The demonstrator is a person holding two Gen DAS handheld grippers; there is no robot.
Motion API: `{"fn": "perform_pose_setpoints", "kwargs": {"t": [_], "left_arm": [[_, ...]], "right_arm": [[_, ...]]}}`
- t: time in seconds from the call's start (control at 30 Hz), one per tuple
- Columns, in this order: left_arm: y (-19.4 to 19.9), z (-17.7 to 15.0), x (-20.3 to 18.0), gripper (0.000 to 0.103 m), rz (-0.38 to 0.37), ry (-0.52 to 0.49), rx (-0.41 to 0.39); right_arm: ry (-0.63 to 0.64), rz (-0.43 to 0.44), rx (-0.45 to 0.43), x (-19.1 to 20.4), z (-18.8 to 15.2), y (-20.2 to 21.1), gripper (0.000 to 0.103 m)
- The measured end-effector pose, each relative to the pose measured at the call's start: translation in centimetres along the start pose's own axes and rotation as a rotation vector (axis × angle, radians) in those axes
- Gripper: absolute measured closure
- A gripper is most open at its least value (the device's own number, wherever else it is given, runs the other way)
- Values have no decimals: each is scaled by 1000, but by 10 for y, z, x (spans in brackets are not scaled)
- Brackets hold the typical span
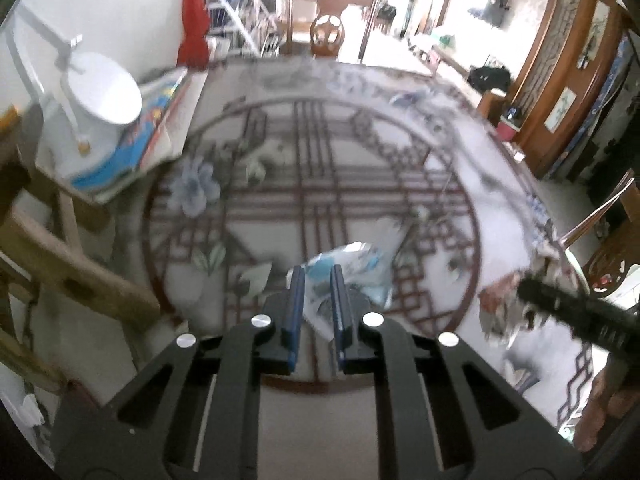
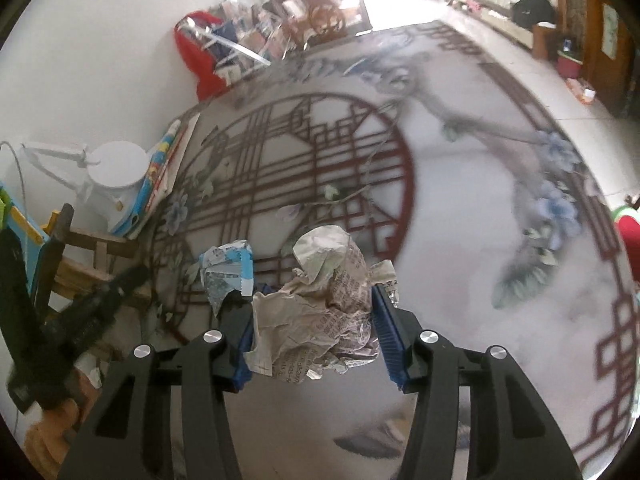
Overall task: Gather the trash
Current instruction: 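Hold the crumpled newspaper in the right tool above the table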
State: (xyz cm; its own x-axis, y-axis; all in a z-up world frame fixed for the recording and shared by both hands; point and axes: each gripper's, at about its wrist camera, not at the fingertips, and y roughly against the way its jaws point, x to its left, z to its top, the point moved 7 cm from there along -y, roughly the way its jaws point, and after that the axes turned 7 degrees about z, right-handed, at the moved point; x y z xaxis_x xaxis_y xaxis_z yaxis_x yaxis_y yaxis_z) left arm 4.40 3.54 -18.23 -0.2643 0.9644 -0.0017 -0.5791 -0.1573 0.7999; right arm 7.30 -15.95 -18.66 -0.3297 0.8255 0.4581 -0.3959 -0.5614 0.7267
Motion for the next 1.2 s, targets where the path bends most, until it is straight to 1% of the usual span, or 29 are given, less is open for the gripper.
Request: {"fn": "perform_pose_setpoints", "kwargs": {"t": [0.1,0.27,0.53,0.77,1.2], "left_arm": [[11,12,-8,90,-25,-1,-32],[24,25,-27,90,-59,-17,-65],[33,29,-62,90,-103,-66,-78],[34,25,-83,90,-124,-87,-71],[32,24,-104,90,-138,-109,-63]], "right_arm": [[-40,-13,-29,-11,-8,13,54],[-70,-40,-57,-26,-7,26,54],[-81,-69,-131,-43,4,53,54],[-80,-71,-129,-51,5,57,54],[-98,-83,-137,-68,7,65,54]]}}
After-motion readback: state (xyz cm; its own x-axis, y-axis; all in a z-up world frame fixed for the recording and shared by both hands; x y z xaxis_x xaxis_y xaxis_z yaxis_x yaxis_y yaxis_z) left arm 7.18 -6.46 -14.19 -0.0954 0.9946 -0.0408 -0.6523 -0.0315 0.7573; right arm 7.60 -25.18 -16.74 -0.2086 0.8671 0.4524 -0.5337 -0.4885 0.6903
